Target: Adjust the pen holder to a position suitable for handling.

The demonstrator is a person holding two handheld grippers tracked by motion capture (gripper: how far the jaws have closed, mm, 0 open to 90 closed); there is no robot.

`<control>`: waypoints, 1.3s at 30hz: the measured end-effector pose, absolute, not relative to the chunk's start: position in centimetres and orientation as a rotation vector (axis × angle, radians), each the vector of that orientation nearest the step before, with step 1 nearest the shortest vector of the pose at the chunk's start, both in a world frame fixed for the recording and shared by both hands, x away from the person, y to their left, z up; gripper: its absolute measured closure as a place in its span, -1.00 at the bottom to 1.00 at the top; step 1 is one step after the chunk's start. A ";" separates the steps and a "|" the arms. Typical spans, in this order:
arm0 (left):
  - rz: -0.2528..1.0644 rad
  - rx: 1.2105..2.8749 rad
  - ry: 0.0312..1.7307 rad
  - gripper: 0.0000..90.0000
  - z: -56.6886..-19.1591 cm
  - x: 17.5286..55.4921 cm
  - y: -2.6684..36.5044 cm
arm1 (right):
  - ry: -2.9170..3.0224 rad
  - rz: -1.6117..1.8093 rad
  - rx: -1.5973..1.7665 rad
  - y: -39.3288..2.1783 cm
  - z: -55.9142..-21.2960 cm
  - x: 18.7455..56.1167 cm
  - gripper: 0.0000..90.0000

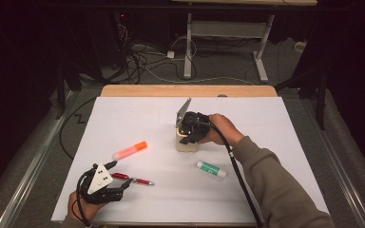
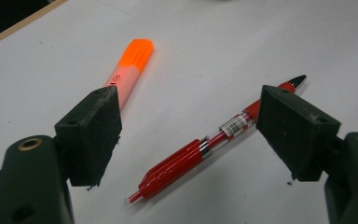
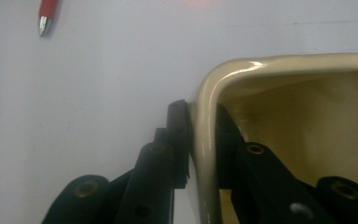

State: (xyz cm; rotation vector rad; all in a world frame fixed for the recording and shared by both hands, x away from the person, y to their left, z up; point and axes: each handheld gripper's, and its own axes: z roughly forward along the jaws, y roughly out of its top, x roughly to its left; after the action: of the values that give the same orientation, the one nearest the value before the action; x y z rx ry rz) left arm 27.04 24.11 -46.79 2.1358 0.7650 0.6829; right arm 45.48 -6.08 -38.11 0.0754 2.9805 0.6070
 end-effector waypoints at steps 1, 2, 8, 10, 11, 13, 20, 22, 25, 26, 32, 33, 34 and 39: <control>0.682 2.135 0.763 -0.52 -46.8 27.0 24.1 | 2.960 0.614 0.070 -6.1 -38.1 45.4 0.78; 0.681 2.135 0.762 -0.52 -46.8 27.0 24.1 | 2.965 0.624 0.067 -6.2 -38.2 45.4 0.78; 0.679 2.142 0.762 -0.52 -46.8 27.1 24.1 | 2.923 0.697 0.054 -7.1 -37.3 45.1 0.73; 0.678 2.138 0.765 -0.52 -46.8 27.0 24.2 | 2.894 0.720 0.068 -7.6 -36.7 44.8 0.69; 0.679 2.138 0.764 -0.52 -46.8 27.0 24.2 | 2.876 0.735 0.076 -7.8 -36.4 44.6 0.65; 0.681 2.140 0.761 -0.52 -46.8 27.0 24.2 | 2.830 0.787 0.101 -8.5 -35.8 44.3 0.63; 0.690 2.134 0.759 -0.52 -46.7 27.0 24.1 | 2.634 0.965 0.258 -11.9 -35.9 42.3 0.56; 0.689 2.138 0.758 -0.52 -46.7 27.0 23.9 | 2.604 1.000 0.285 -12.4 -36.0 42.0 0.56; 0.687 2.140 0.750 -0.52 -46.7 27.1 23.8 | 2.518 1.084 0.356 -13.8 -36.3 41.1 0.55; 0.689 2.137 0.750 -0.52 -46.7 27.1 23.7 | 2.492 1.108 0.376 -14.3 -36.3 40.8 0.52; 0.671 2.141 0.762 -0.52 -46.8 27.1 23.6 | 2.348 1.225 0.474 -16.9 -36.8 38.8 0.36; 0.670 2.143 0.762 -0.52 -46.8 27.1 23.5 | 2.326 1.244 0.492 -17.3 -36.9 38.5 0.35; 0.672 2.147 0.761 -0.52 -46.8 27.1 23.5 | 2.307 1.256 0.503 -17.7 -37.1 38.2 0.33; 0.678 2.144 0.766 -0.51 -46.8 27.0 23.5 | 2.227 1.295 0.513 -19.5 -38.2 36.4 0.14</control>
State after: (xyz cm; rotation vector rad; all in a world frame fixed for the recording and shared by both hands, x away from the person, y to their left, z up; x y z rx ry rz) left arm 27.03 23.51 -46.76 2.1444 0.7661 0.6778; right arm 36.44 -19.47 -38.18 0.5134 2.2273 1.2952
